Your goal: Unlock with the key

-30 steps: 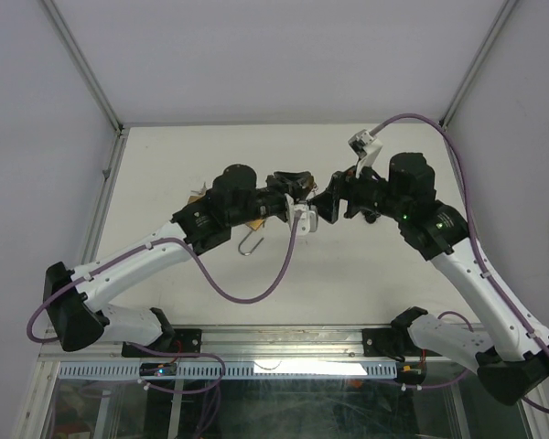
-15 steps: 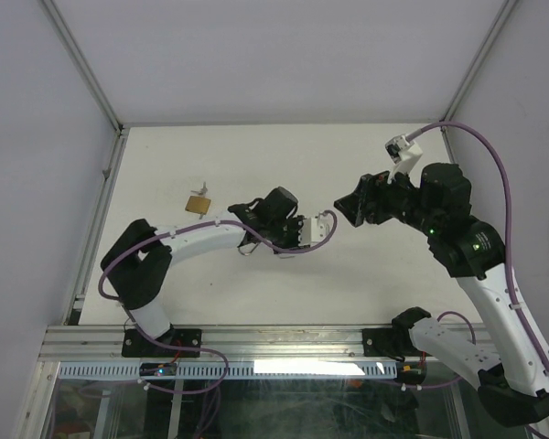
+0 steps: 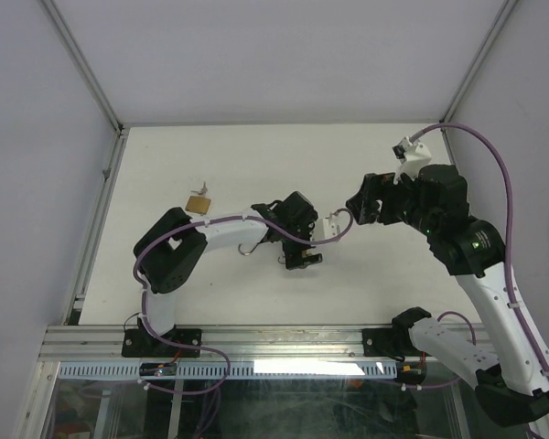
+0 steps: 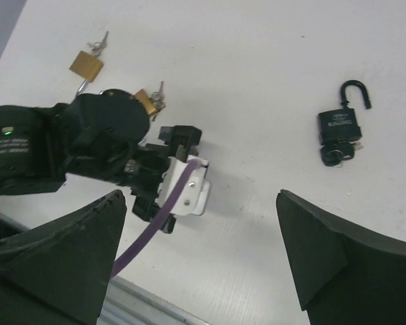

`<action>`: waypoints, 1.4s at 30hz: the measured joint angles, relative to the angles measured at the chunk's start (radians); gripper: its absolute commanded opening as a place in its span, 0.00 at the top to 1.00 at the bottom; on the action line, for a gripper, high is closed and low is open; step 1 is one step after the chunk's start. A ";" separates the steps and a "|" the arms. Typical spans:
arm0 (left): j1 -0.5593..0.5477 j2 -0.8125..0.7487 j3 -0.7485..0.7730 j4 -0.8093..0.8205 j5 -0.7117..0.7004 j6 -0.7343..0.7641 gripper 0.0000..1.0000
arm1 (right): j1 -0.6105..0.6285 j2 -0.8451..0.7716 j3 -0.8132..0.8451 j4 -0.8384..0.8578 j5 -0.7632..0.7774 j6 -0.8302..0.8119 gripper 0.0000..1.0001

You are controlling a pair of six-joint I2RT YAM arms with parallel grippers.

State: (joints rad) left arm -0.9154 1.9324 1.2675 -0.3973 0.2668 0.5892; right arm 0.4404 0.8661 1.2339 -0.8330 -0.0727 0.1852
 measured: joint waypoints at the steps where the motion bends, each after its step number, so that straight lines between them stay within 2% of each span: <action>1: 0.000 -0.003 0.000 -0.001 0.000 -0.003 0.01 | -0.007 0.003 0.000 -0.002 0.015 0.000 0.01; 6: 0.000 -0.115 -0.022 0.001 0.047 -0.026 0.01 | -0.127 0.057 0.000 0.009 0.060 -0.005 0.01; 10: 0.035 -0.363 -0.085 0.076 0.108 -0.151 0.01 | -0.358 0.151 -0.034 0.113 -0.022 0.011 0.01; 13: 0.150 -0.514 -0.100 0.159 0.113 -0.308 0.01 | -0.544 0.208 -0.108 0.222 -0.114 0.057 0.01; 17: 0.445 -0.668 -0.209 0.263 0.019 -0.496 0.01 | -0.705 0.241 -0.207 0.323 -0.151 0.116 0.01; 21: 0.737 -0.789 -0.379 0.269 -0.083 -0.602 0.01 | -0.739 0.212 -0.303 0.416 -0.105 0.154 0.01; 23: 0.809 -0.862 -0.479 0.277 -0.151 -0.624 0.01 | -0.739 0.159 -0.388 0.478 -0.069 0.179 0.01; 28: 0.868 -1.067 -0.736 0.316 -0.254 -0.660 0.01 | -0.739 0.029 -0.599 0.552 0.010 0.254 0.01; 34: 0.983 -1.109 -0.932 0.421 -0.270 -0.701 0.01 | -0.739 -0.035 -0.752 0.579 0.050 0.298 0.01; 42: 0.996 -1.117 -0.988 0.501 -0.264 -0.734 0.01 | -0.739 -0.119 -0.822 0.630 0.077 0.338 0.01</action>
State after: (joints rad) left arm 0.0803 0.8150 0.2798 0.1036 0.0029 -0.1444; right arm -0.2989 0.7471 0.4122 -0.2028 0.0040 0.5236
